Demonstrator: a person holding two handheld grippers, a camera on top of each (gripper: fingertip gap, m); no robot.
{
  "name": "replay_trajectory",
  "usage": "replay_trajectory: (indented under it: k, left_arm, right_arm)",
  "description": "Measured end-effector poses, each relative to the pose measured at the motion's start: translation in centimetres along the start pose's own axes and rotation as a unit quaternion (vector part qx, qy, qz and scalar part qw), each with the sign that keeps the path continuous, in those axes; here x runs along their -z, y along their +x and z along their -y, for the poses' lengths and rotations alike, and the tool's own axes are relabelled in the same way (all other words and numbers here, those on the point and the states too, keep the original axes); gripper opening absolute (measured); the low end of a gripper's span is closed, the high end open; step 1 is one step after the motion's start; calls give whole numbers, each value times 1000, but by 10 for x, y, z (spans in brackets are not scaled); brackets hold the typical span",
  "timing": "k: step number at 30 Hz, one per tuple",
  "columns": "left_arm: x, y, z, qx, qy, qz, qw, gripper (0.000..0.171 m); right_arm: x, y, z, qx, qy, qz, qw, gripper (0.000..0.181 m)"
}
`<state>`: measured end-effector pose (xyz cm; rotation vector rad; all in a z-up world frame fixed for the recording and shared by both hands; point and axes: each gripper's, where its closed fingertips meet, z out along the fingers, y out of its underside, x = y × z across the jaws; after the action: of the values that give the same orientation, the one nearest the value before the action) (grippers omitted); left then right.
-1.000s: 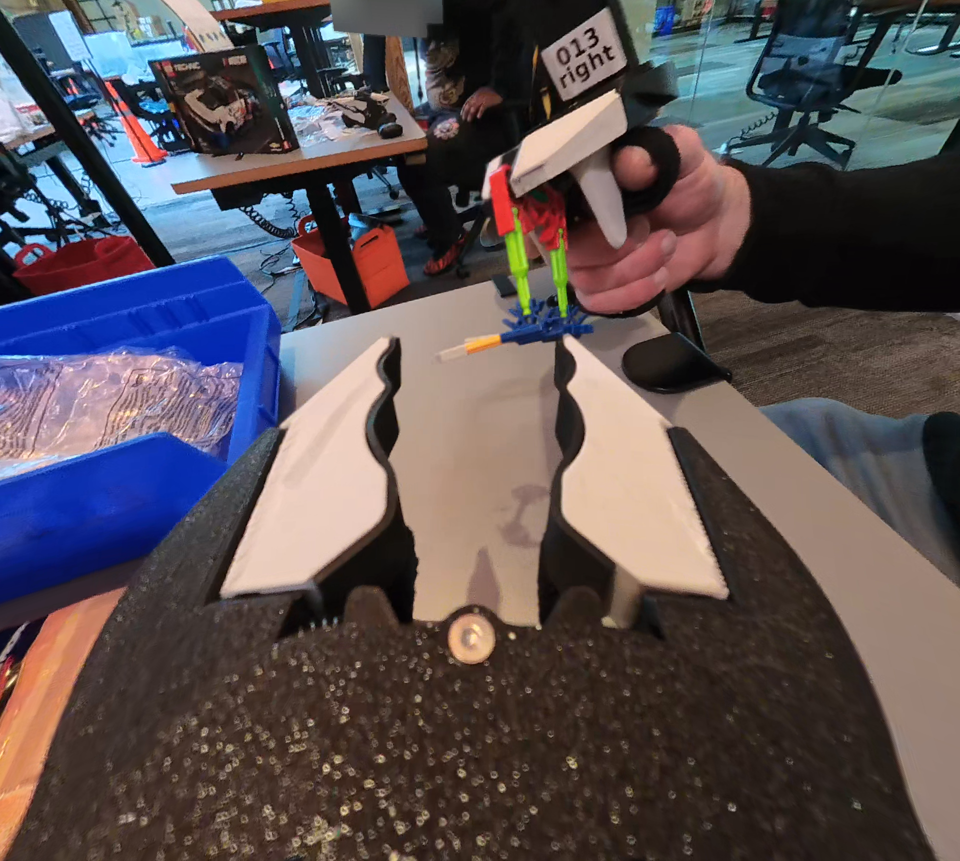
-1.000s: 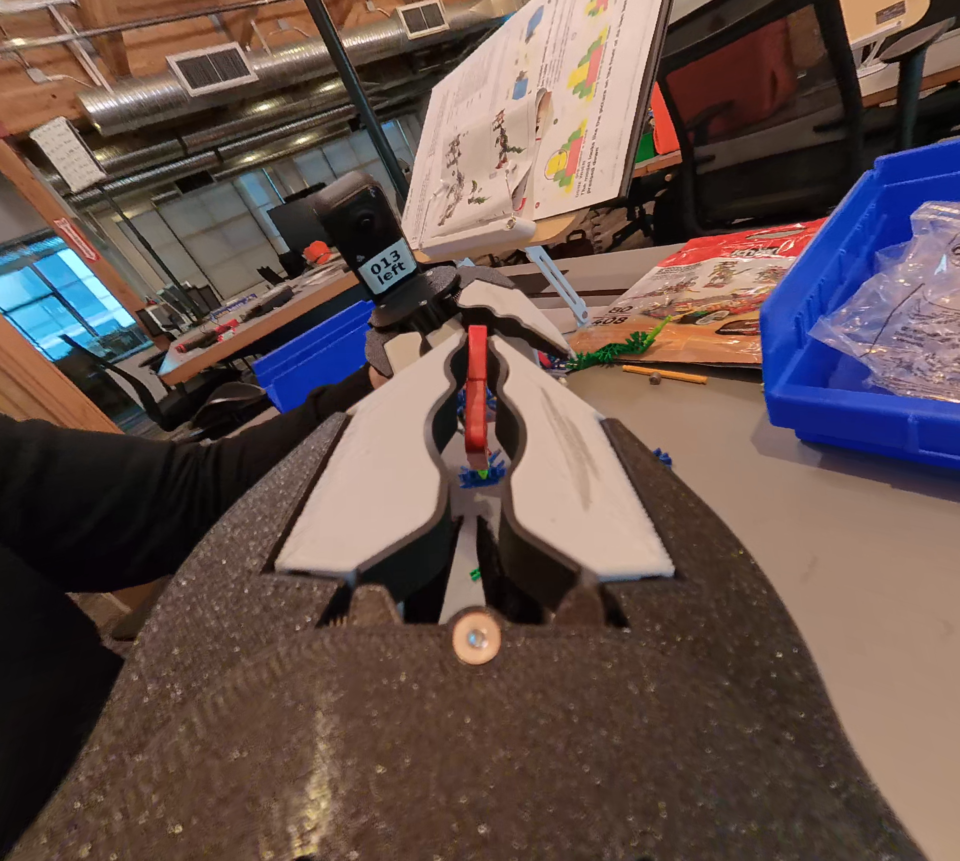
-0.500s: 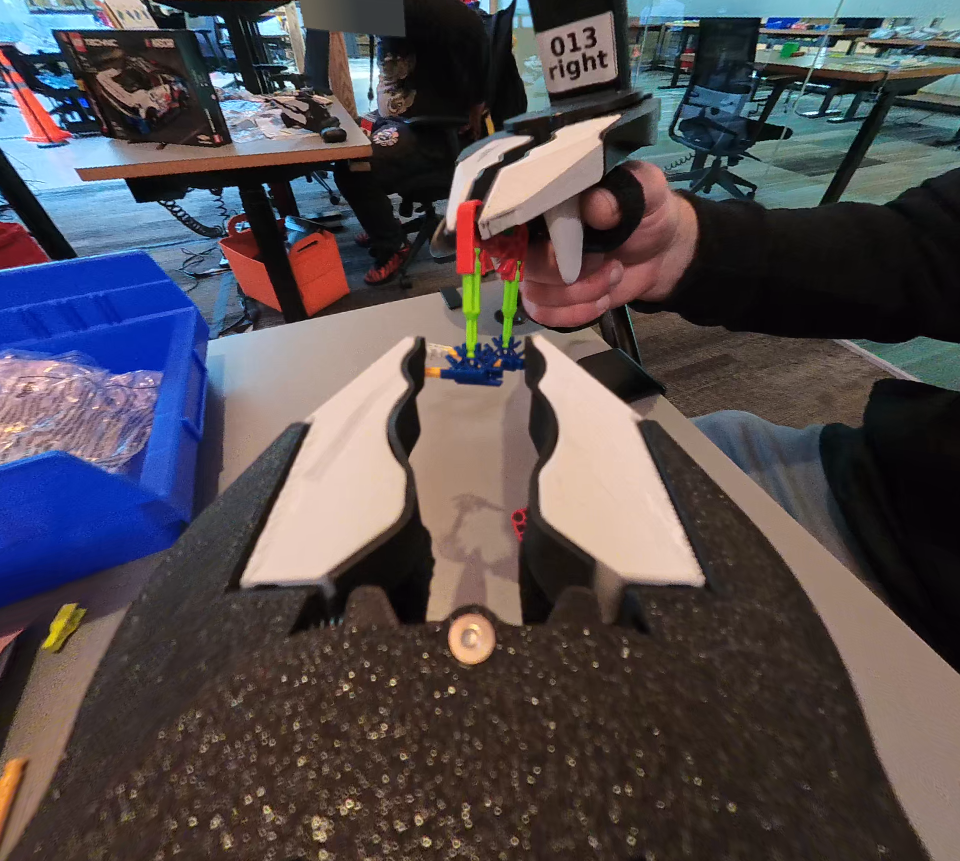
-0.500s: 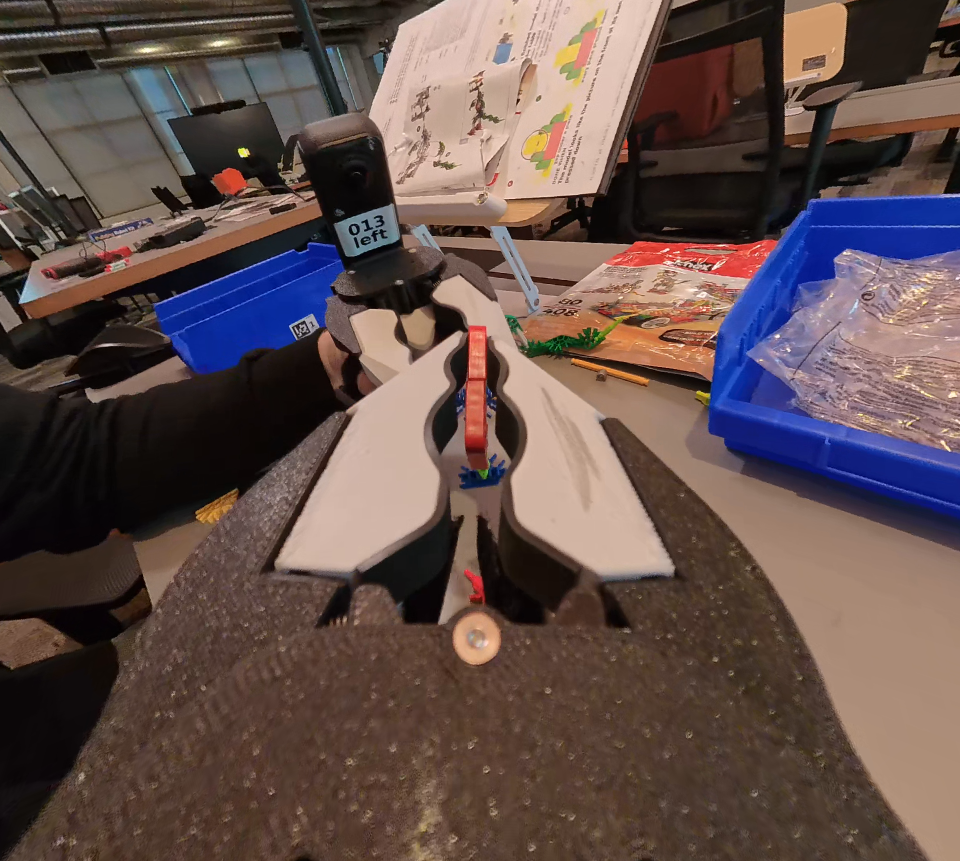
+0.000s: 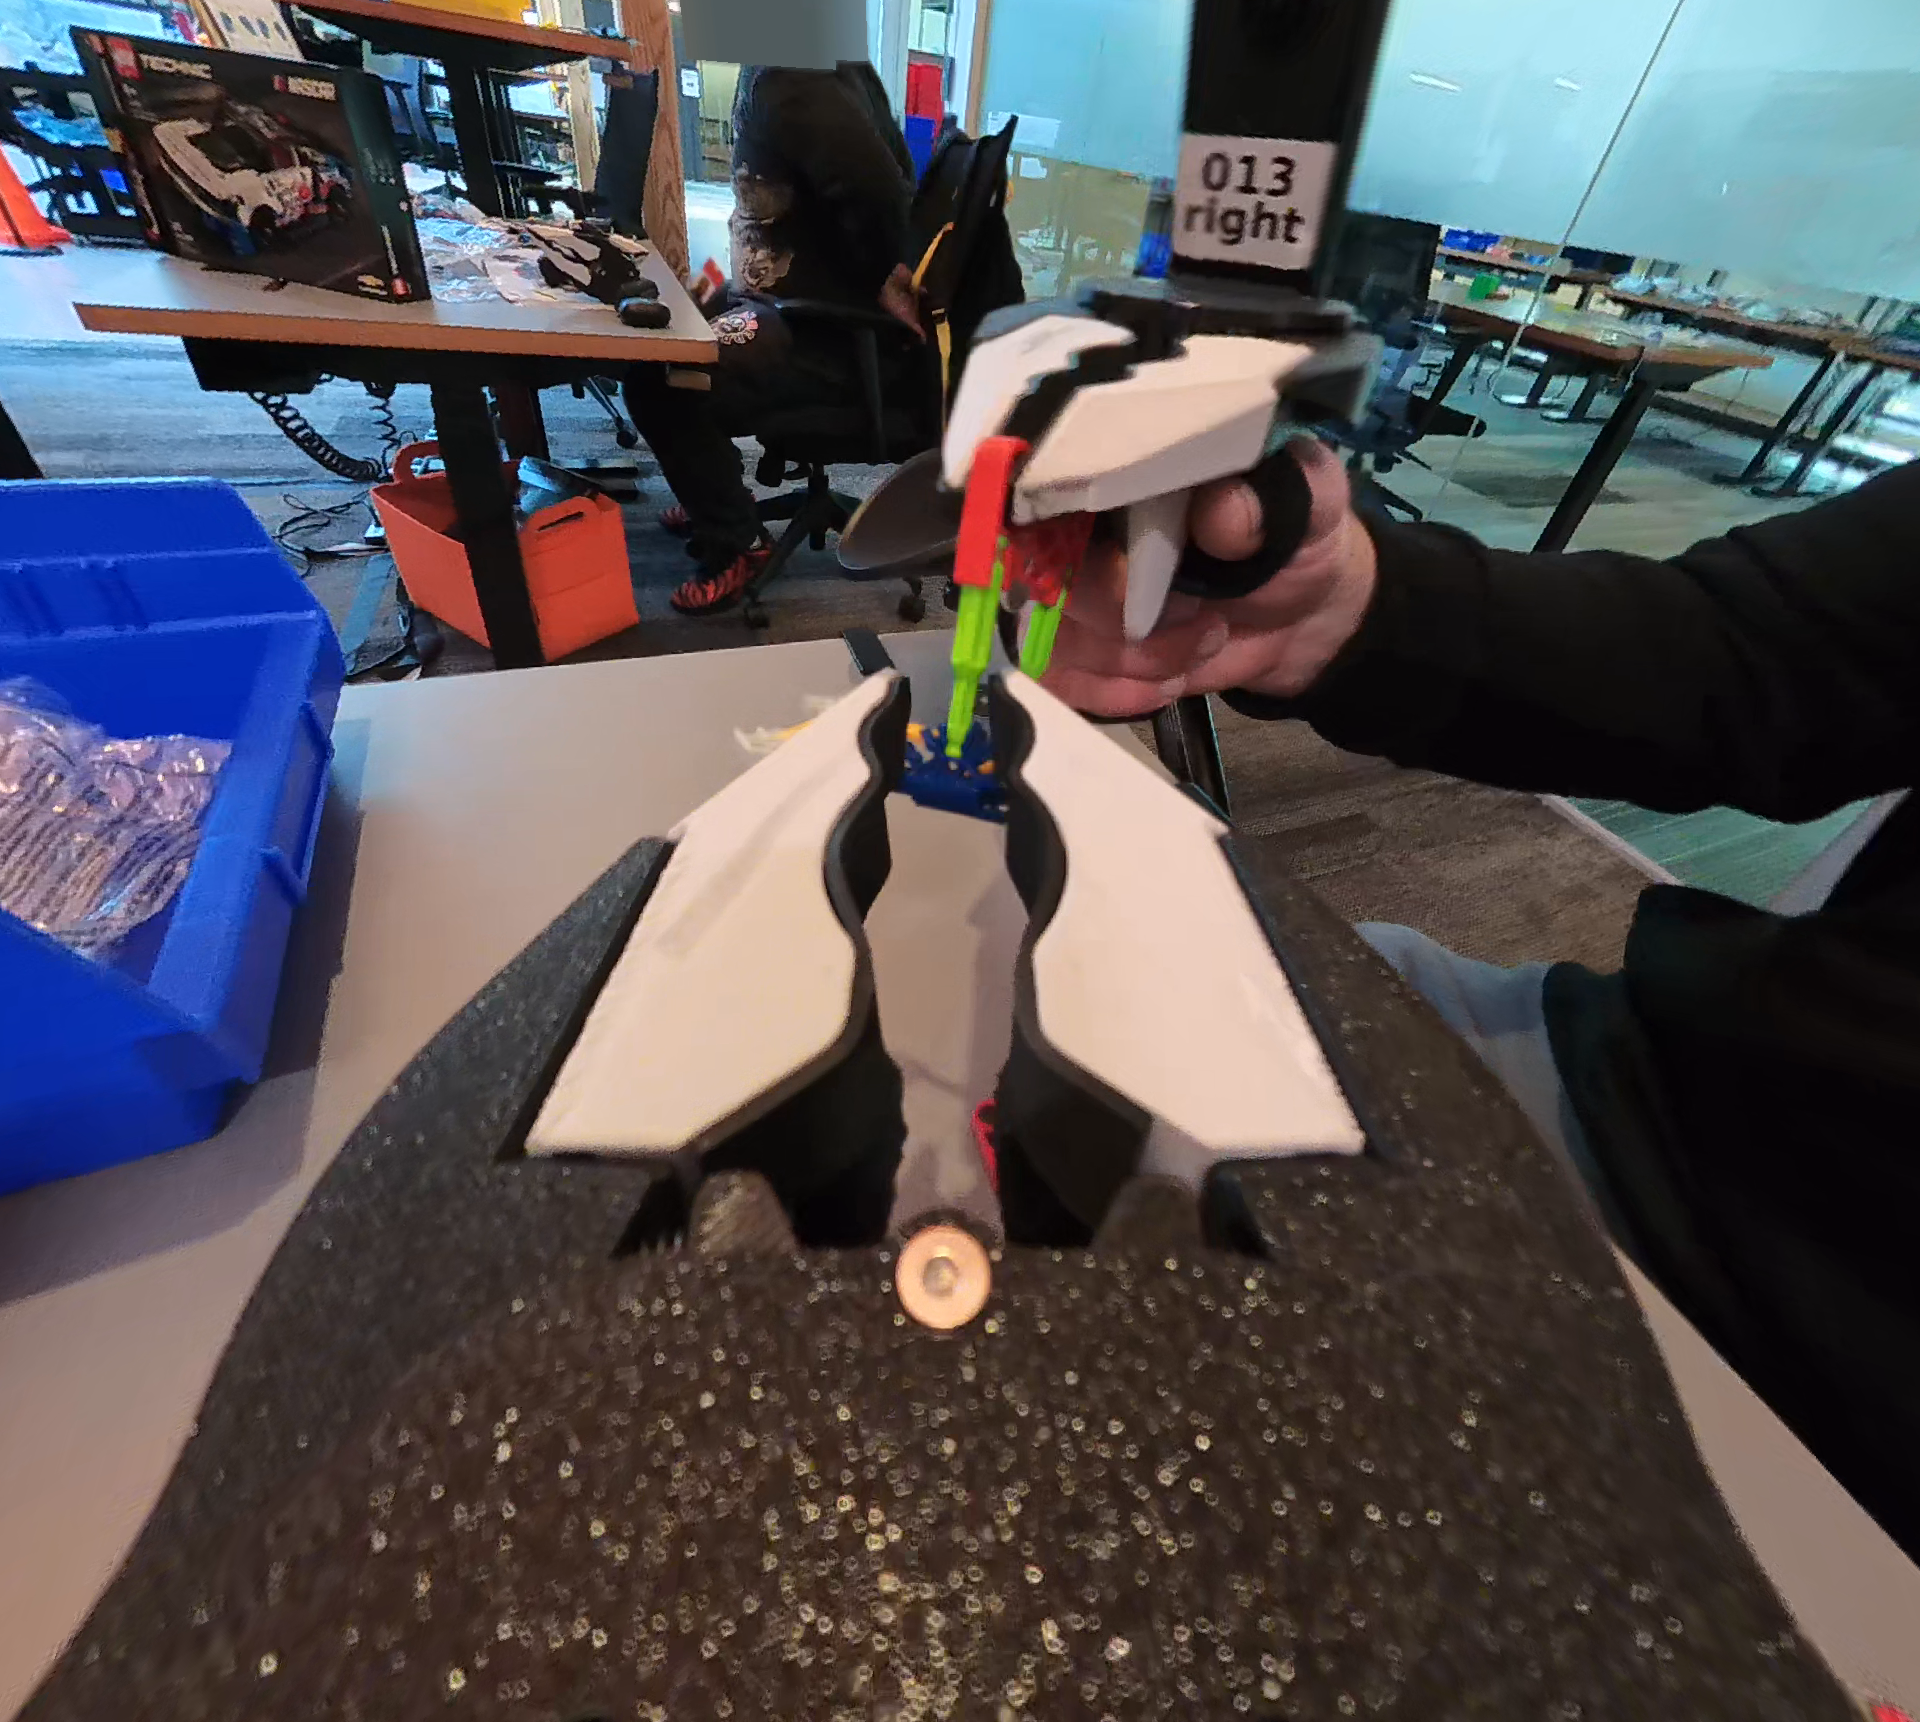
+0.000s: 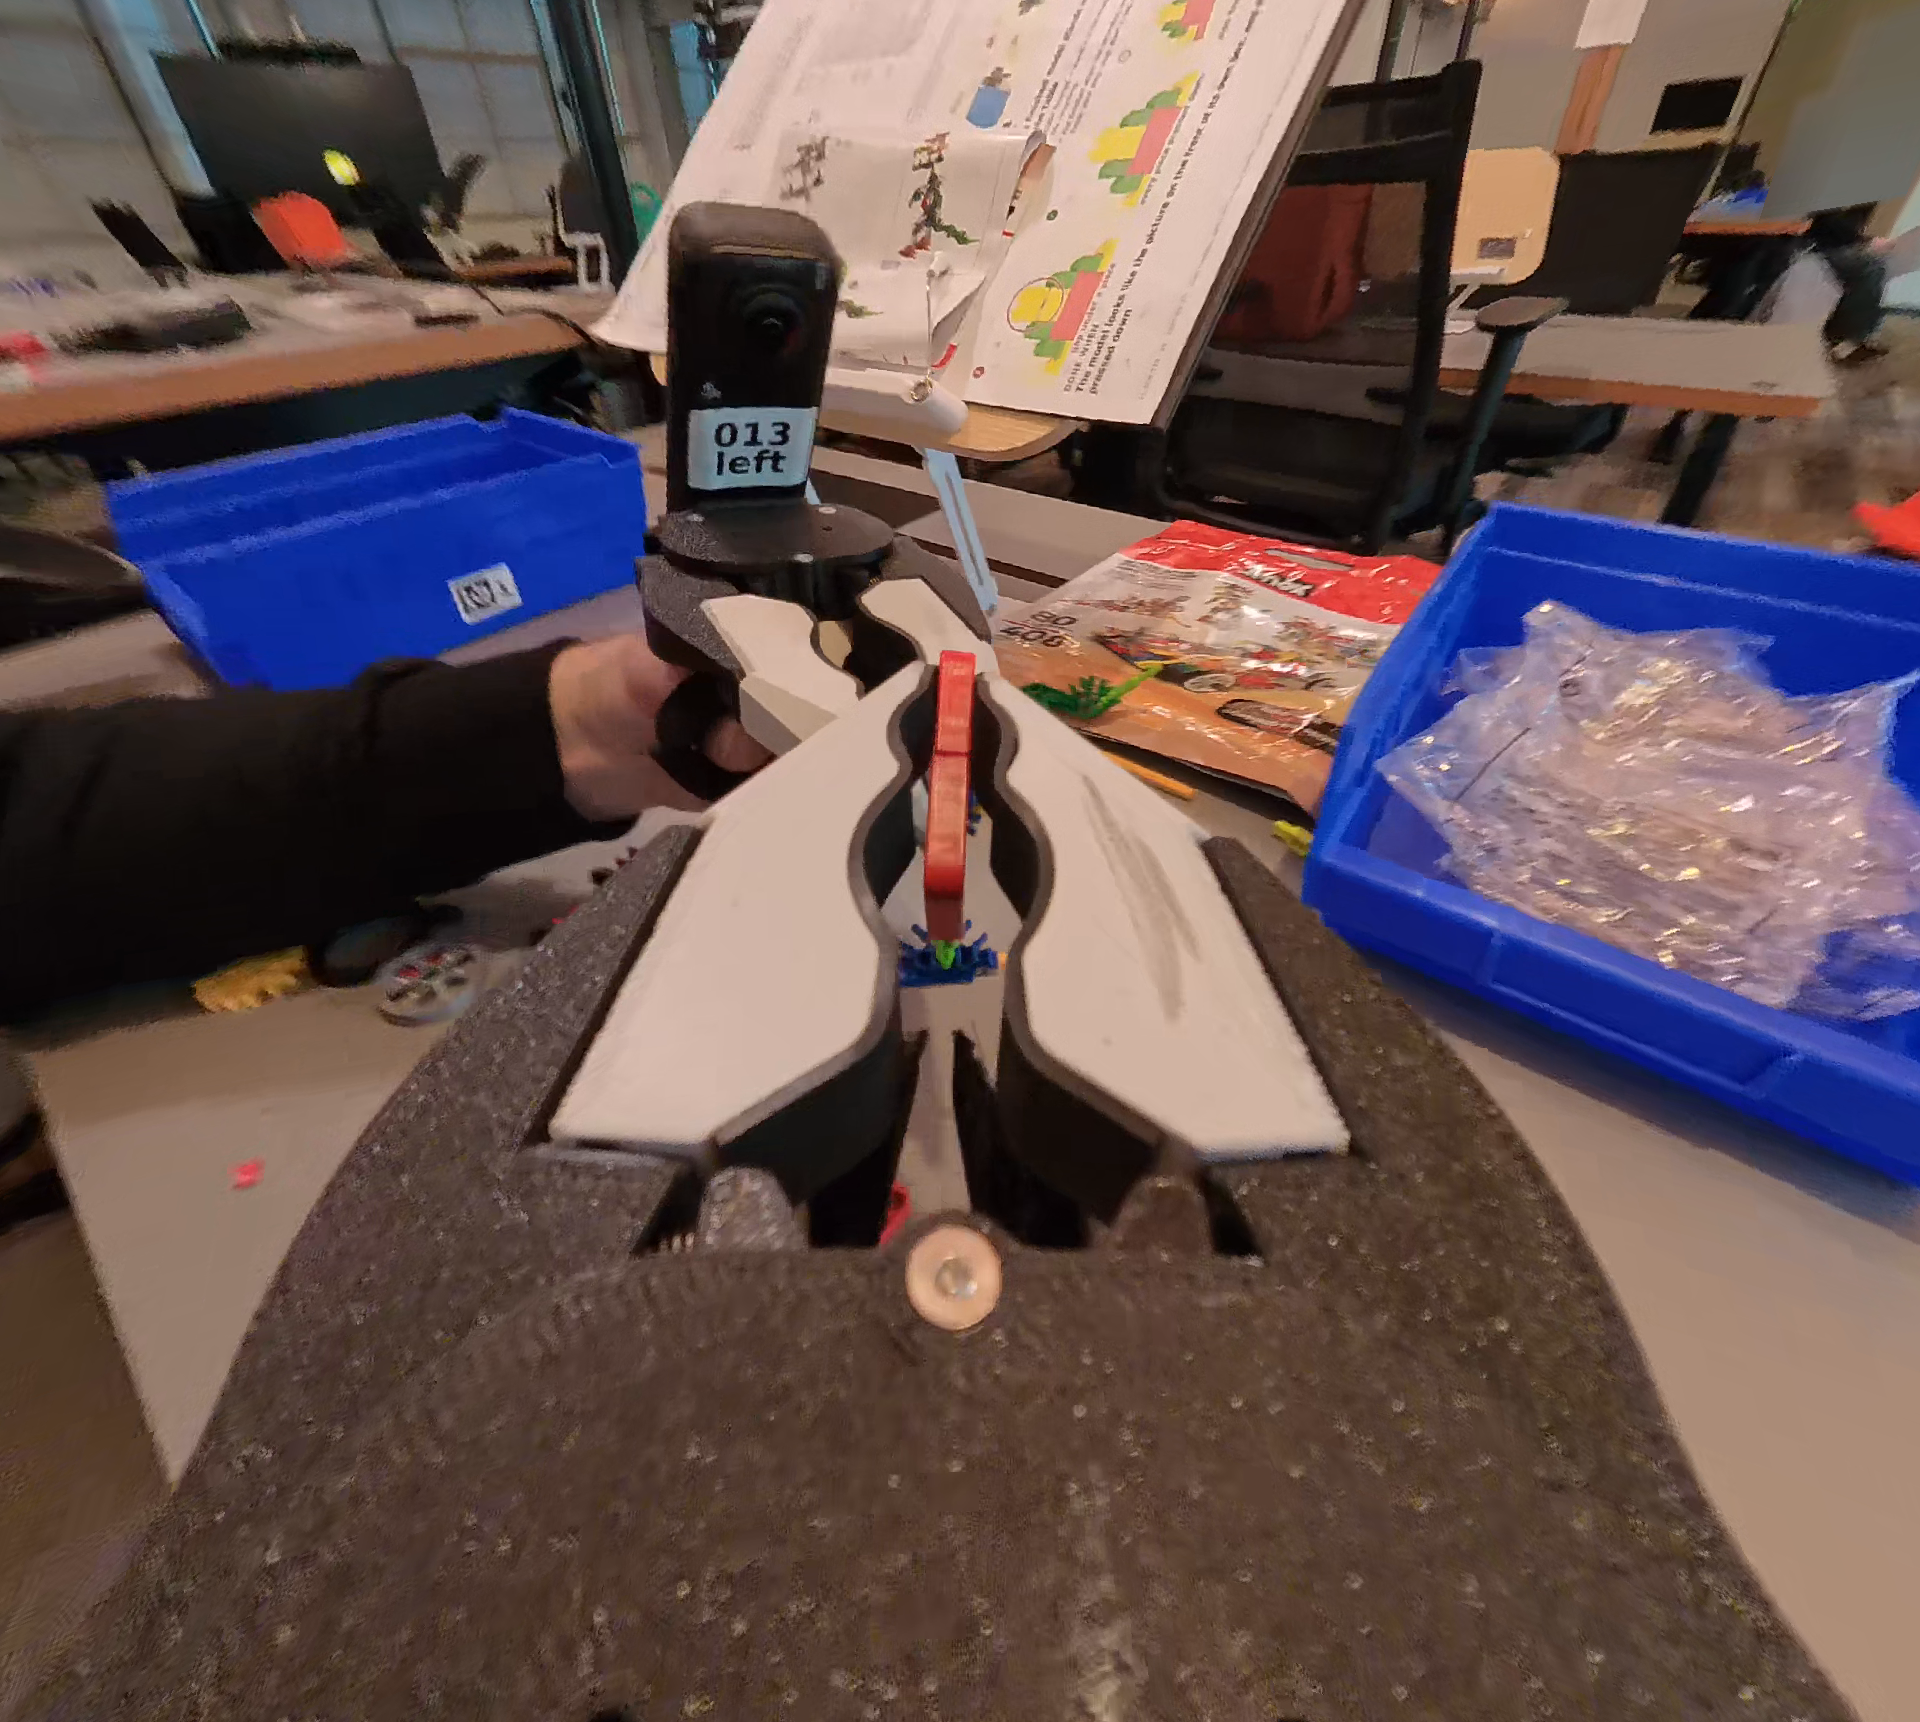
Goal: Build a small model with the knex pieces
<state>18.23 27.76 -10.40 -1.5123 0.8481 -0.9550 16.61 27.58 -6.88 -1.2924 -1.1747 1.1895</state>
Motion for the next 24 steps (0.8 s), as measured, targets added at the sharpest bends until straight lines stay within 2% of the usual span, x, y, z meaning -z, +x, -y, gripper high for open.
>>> replay_trajectory:
  k: [4, 19, 24]
  left_arm:
    - [-5, -1, -2, 46, 8, -13, 999, 11]
    - [-9, -2, -13, 76, -21, -20, 997, 6]
    - [-10, -2, -14, 80, -23, -19, 996, 7]
  right_arm:
    - [-3, -1, -1, 72, -26, -27, 997, 5]
    - [-2, 10, -12, 157, -61, -69, 983, 6]
    - [-1, 10, -13, 150, -61, -65, 985, 7]
